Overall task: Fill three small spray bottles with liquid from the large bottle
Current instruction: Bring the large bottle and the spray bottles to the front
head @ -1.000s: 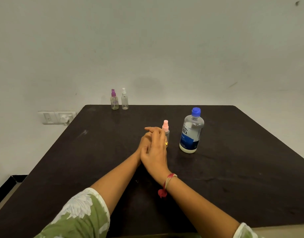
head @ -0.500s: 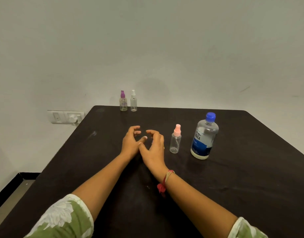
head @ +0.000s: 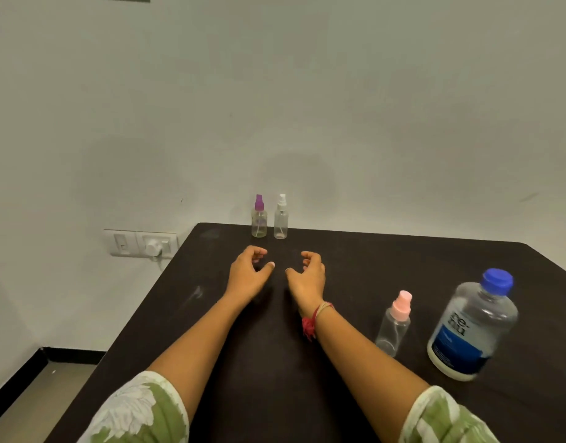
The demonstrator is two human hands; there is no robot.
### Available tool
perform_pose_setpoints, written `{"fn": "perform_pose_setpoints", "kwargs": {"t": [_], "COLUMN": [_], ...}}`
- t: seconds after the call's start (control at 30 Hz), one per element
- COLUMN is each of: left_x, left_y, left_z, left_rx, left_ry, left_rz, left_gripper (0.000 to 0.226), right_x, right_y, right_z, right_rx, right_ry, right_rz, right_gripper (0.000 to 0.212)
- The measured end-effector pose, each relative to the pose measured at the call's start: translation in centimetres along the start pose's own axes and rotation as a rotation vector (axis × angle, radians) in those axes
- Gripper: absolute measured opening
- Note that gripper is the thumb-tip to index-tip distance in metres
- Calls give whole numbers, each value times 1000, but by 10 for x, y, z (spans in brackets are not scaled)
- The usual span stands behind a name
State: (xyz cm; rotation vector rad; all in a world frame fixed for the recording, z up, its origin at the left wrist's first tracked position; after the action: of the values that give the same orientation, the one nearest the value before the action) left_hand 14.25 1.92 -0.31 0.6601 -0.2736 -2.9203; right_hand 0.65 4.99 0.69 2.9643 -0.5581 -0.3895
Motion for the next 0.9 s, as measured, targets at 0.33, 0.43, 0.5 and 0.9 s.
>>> {"fn": "perform_pose_setpoints", "kwargs": {"t": [0.33,0.43,0.5,0.9], "left_x": [4,7,7,6], "left_y": [71,72,73,71], "left_z": [-18,-19,-20,-19], "left_rx": [-38,-16,-10,-22], "left_ry": [51,80,41,-33], "left_rz": [47,31,26,17], "left_gripper": [44,45,44,37], "right_x": [41,50,56,58], "right_y": [87,103,112,121], "right_z": [9,7,5,3], "right_rx": [-25,-68,-67,-56], "right_ry": [27,-40,-65,-69], "right_rz": [48,8,-5,63], "right_gripper": [66,73,77,41]}}
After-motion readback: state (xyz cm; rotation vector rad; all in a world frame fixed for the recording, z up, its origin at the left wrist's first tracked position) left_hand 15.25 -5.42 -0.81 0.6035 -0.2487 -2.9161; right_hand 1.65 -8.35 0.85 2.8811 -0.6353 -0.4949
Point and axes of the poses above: each hand's wrist, its own y-axis towards the middle knuckle, its own x-axis out of the palm, z = x × y, the point moved 3 cm from there along y, towards the middle knuckle, and after that the axes turned 4 degrees about -x, right-handed, at the moved point
